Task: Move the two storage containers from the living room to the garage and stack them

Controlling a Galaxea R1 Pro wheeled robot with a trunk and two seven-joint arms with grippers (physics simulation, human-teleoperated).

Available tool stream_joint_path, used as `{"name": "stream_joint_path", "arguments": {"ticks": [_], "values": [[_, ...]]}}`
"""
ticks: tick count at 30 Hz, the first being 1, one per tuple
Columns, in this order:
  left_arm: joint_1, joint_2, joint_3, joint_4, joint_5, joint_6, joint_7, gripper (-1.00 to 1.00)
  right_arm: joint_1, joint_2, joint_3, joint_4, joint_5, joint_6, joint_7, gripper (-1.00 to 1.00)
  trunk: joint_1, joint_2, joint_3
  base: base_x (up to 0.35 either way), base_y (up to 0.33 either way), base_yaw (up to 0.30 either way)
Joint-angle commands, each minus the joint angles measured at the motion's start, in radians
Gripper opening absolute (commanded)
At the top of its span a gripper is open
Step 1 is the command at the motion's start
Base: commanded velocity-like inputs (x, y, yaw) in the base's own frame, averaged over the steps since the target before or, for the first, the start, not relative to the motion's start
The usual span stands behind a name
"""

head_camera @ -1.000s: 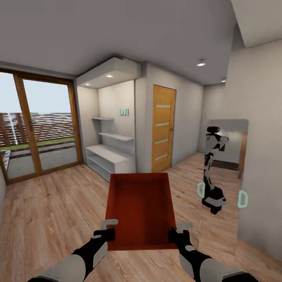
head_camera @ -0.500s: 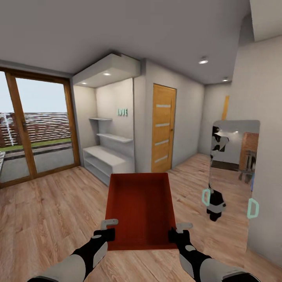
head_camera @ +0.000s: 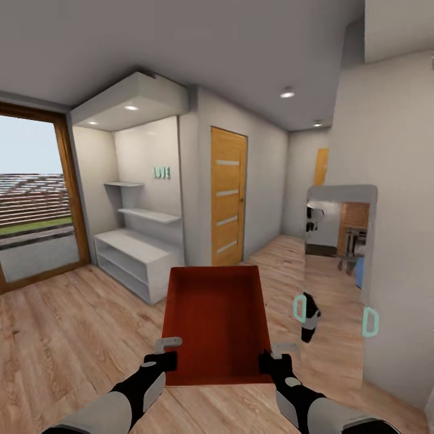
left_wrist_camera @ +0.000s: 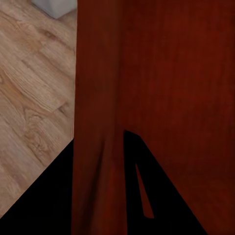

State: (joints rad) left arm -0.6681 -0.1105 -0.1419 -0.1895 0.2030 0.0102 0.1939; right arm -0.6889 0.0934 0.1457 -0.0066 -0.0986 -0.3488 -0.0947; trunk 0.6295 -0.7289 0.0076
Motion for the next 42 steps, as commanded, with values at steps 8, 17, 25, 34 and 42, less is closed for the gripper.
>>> {"name": "stream_joint_path", "arguments": {"ticks": [8, 17, 25, 34, 42], "values": [[-0.001, 0.054, 0.058, -0.038, 0.0, -0.027, 0.013, -1.0, 0.0, 0.0, -0.021, 0.007, -0.024, -0.006, 0.0, -1.0, 0.001, 0.0, 0.0, 0.322, 0.125, -0.263], [-0.001, 0.054, 0.058, -0.038, 0.01, -0.027, 0.013, -1.0, 0.0, 0.0, -0.021, 0.007, -0.024, -0.006, 0.0, -1.0, 0.001, 0.0, 0.0, 0.322, 0.145, -0.233], [-0.001, 0.054, 0.057, -0.038, 0.01, -0.027, 0.013, -1.0, 0.0, 0.0, -0.021, 0.007, -0.024, -0.006, 0.0, -1.0, 0.001, 0.0, 0.0, 0.322, 0.146, -0.033], [-0.001, 0.054, 0.058, -0.038, 0.01, -0.027, 0.013, -1.0, 0.0, 0.0, -0.021, 0.007, -0.024, -0.006, 0.0, -1.0, 0.001, 0.0, 0.0, 0.322, 0.149, -0.002], [-0.001, 0.054, 0.057, -0.038, 0.01, -0.027, 0.013, -1.0, 0.0, 0.0, -0.021, 0.007, -0.024, -0.006, 0.0, -1.0, 0.001, 0.0, 0.0, 0.322, 0.154, -0.037]]}}
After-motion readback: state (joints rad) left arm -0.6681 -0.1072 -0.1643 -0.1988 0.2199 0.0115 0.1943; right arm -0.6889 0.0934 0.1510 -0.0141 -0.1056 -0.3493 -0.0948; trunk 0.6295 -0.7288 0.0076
